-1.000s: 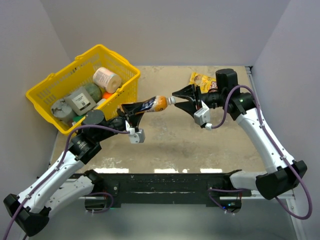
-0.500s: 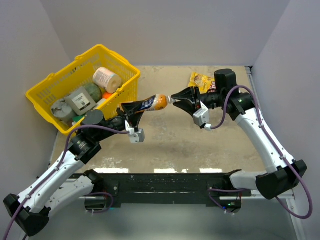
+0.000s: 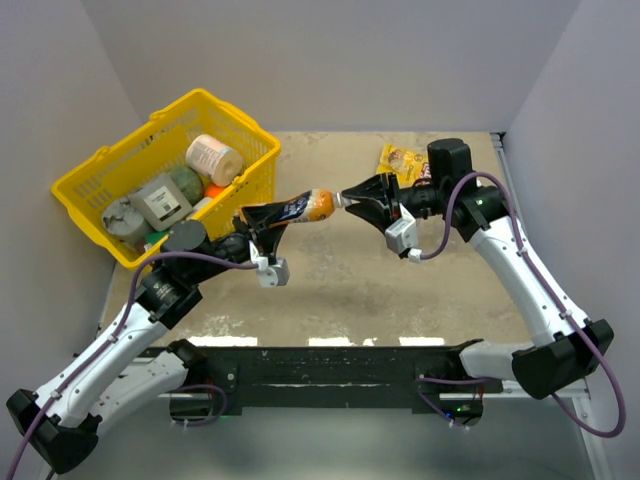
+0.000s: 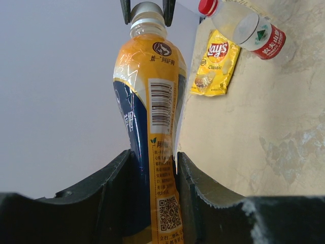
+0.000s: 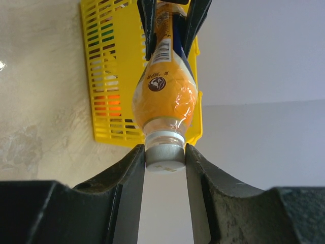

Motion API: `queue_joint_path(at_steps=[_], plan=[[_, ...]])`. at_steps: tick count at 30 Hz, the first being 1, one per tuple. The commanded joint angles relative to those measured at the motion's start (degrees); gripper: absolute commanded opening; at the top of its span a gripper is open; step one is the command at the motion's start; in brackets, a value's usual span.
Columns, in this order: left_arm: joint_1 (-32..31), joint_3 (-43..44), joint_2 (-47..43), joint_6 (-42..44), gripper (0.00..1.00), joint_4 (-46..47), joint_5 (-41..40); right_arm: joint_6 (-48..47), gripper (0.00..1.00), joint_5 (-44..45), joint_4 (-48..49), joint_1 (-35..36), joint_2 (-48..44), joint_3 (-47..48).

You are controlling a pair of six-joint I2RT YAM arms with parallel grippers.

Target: Screw on the bottle caps

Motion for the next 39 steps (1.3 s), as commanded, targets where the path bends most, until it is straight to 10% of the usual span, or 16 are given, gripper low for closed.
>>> queue_joint_path(at_steps=[1,8,15,28,39], plan=[[0.15,0.12,-1.01,1.25,0.0,2.78,0.76,-1.66,0.4,0.29,1.0,0.39,-0.37,-0.23],[0.15,0.03,-0.92,1.86,0.0,2.61,1.29,-1.92,0.42,0.56,2.48,0.31,-0.46,-1.02],[0.15,0.21,-0.04,-0.33,0.0,4.89,0.06,2.56,0.0,0.82,0.65,0.83,0.51,2.22],[-0.11,-2.34,2.42,12.92,0.0,10.34,2.78,15.31,0.0,3.01,-7.33,4.61,3.84,12.42],[-2.22,-2.43,3.92,22.16,0.0,14.21,2.7,47.1,0.0,8.56,-3.74,5.58,14.2,25.06]])
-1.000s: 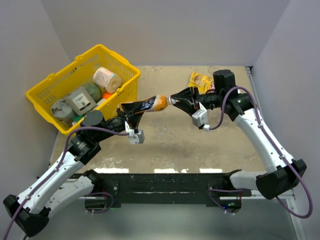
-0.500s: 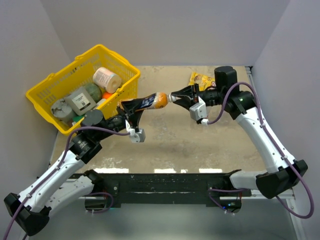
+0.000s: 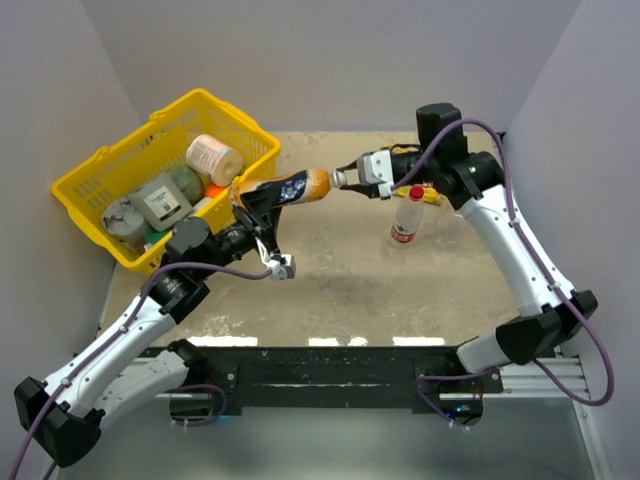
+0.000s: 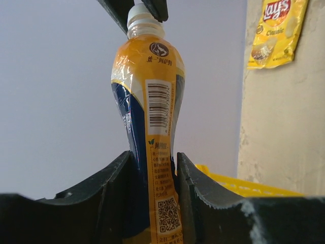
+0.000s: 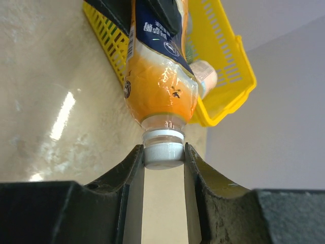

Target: Screw on the bottle caps

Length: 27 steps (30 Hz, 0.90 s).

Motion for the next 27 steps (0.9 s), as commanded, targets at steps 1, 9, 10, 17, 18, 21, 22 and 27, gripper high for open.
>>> queue_joint_path(at_steps=[1,9,10,17,18,21,22,27], plan=[[-2.86,-1.2,0.66,8.73,0.0,5.09,6.63,16.69,0.0,-2.24,-0.23,2.61,6.0,9.67],[-3.12,-7.97,-0.4,21.47,0.0,11.06,9.36,27.59,0.0,-9.45,-23.08,2.61,24.62,40.07],[-3.12,-9.63,-0.4,22.03,0.0,12.55,9.79,31.43,0.0,-9.97,-23.61,2.52,26.47,41.48],[-3.12,-11.49,-0.4,28.45,0.0,12.13,10.94,35.6,0.0,-10.59,-24.48,2.87,26.31,40.61],[-3.04,-11.49,-0.48,29.67,0.0,11.6,10.68,35.08,0.0,-10.68,-26.24,3.04,27.01,41.31],[-3.03,-11.84,-0.83,31.43,0.0,11.95,9.98,35.94,0.0,-12.6,-33.62,2.87,30.35,44.04],[-2.95,-12.8,-0.92,31.96,0.0,12.47,9.89,39.26,0.0,-13.57,-35.11,2.78,31.05,44.48],[-2.95,-14.04,-2.59,30.57,0.0,12.14,9.54,57.19,0.0,-28.83,-27.01,0.5,35.01,40.1]])
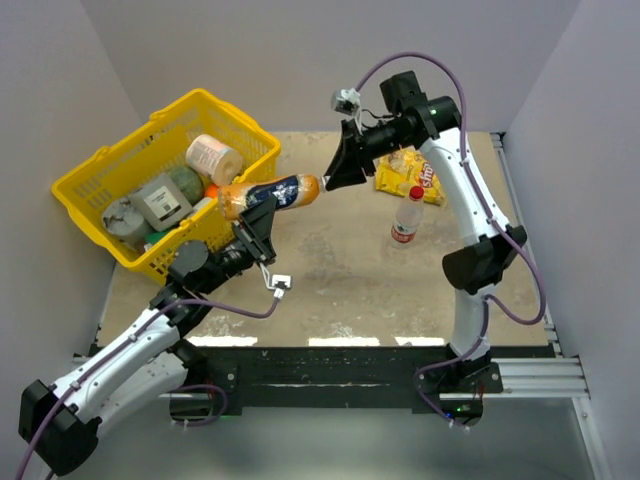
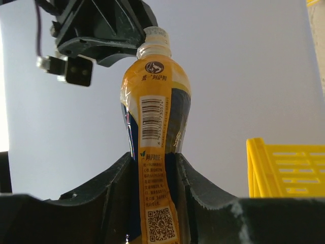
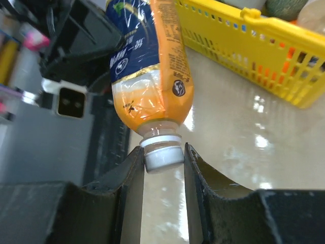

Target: Screw on the bottle caps

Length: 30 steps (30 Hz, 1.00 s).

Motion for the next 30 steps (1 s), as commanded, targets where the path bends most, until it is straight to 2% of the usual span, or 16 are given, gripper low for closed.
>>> queue_joint_path(at_steps=[1,2,3,5,6,7,8,9,13,14,15,19,21,24,27,30], plan=[[-2.88,-1.06,-0.08,2.65,0.0,-2.6,11.26,27.02,0.04,-21.35,9.96,1.26,2.62,-4.29],[-2.88,-0.97,-0.43,2.3,0.0,-3.65,10.13,31.45,0.11,-21.79,14.96,0.57,1.92,-5.62],[-2.88,-0.8,-0.78,0.56,0.0,-4.1,9.33,36.46,0.28,-21.1,27.28,0.21,-0.7,-7.28],[-2.88,-0.45,-2.01,-0.95,0.0,-6.11,7.23,55.67,0.46,-20.48,46.98,-1.89,-4.92,-17.01],[-2.88,0.16,-2.37,-4.96,0.0,-6.38,6.17,67.07,0.61,-20.04,82.07,-2.95,-9.03,-22.63],[-2.88,1.04,-2.72,-6.74,0.0,-7.69,5.2,95.2,0.99,-18.91,102.96,-4.09,-9.85,-31.73],[-2.88,2.18,-2.98,-7.89,0.0,-12.4,3.98,92.17,0.99,-18.9,102.9,-6.19,-9.25,-28.95],[-2.88,3.93,-3.07,-12.08,0.0,-13.5,3.44,88.4,0.99,-19.25,92.11,-7.25,-8.2,-25.36],[-2.88,7.11,-4.65,-22.2,0.0,-19.04,3.17,88.82,0.99,-18.64,96.11,-12.44,-4.32,-16.44],[-2.88,7.72,-4.65,-25.27,0.0,-19.13,2.3,89.41,0.99,-18.89,101.36,-13.93,-5.54,-18.36],[-2.88,10.17,-4.31,-32.35,0.0,-19.74,1.95,90.46,0.99,-18.98,118.03,-14.38,-7.38,-21.51],[-2.88,20.37,1.13,-49.61,0.0,-28.35,0.01,85.83,0.99,-20.92,146.01,-15.0,-17.93,-44.49],[-2.79,20.83,0.89,-52.19,0.0,-27.92,0.71,88.26,0.99,-24.85,162.81,-14.56,-20.84,-49.46],[-2.79,21.7,0.53,-54.29,0.0,-28.53,0.54,90.82,0.99,-27.33,176.51,-14.73,-22.78,-57.47],[-2.79,22.75,1.5,-54.84,0.0,-28.54,-1.22,87.48,0.99,-26.99,176.3,-15.61,-21.48,-58.82],[-2.79,24.16,2.55,-54.57,0.0,-29.32,-1.92,88.45,0.99,-20.06,161.06,-15.79,-19.19,-48.03]])
